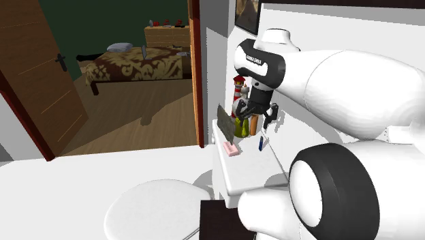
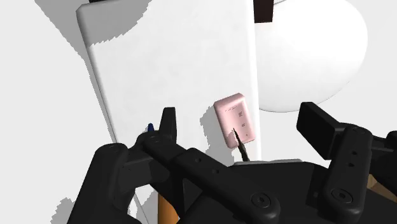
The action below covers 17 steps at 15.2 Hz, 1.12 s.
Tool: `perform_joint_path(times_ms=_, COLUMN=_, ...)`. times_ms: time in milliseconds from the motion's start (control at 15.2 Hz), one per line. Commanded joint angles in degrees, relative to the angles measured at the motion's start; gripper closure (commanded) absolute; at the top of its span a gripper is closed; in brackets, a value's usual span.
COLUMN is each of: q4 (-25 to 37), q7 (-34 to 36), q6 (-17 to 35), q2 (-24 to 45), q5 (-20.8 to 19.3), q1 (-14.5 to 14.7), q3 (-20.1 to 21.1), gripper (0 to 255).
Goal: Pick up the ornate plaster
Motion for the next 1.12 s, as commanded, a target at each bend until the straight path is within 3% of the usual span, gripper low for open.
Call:
perform_joint_path(times_ms=0, q4=0.0, q7=0.0, q6=0.0, q2=0.0, q5=0.0, q1=0.0, q3=0.0, gripper=0)
perform_joint_path(times_ms=528, q4=8.9, q7=-5.2, q6=10.0, q2=17.6, q5=0.9, q1=2.9, q3=1.0, gripper=0)
perform_joint_path(times_ms=1056, q4=22.0, q7=-9.6, q6=15.3, q2=34.7, q5=1.3, q1=5.2, q3=2.5, gripper=0)
